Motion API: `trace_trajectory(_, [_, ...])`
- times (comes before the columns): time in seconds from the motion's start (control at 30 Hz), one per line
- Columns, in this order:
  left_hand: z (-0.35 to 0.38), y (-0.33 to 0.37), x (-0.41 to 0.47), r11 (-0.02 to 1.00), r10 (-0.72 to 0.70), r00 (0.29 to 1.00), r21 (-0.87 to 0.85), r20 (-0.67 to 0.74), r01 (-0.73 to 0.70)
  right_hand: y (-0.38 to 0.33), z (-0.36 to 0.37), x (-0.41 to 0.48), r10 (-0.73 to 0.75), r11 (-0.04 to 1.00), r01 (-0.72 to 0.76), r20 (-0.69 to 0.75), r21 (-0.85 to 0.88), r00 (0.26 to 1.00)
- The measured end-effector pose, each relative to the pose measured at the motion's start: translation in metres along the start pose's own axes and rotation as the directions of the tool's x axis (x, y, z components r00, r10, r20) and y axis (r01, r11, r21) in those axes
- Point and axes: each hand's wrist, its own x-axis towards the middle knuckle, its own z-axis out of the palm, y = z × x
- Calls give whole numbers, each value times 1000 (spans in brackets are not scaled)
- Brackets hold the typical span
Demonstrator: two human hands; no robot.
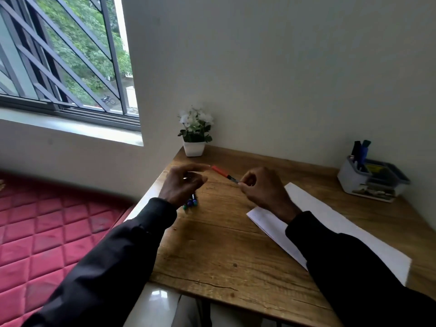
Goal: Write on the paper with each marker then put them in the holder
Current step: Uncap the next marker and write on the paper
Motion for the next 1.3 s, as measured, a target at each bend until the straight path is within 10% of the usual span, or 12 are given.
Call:
trace_trajectory(0.33, [70,43,15,978,176,956,71,233,-198,35,-70,-43,-13,923,100,-228,371,974])
trace_trajectory(0.5, [89,68,12,967,250,929,-18,274,-255,47,-78,-50,92,446,-67,28,893,995])
trace_trajectory(0.97, [95,73,34,967,194,892,74,409,-244,73,-101,-33,-199,429,-173,280,887,939])
trace_trajectory(1.3, [115,21,62,936,-2,935,329,353,-122,113,-90,-26,17,555,-127,142,822,990])
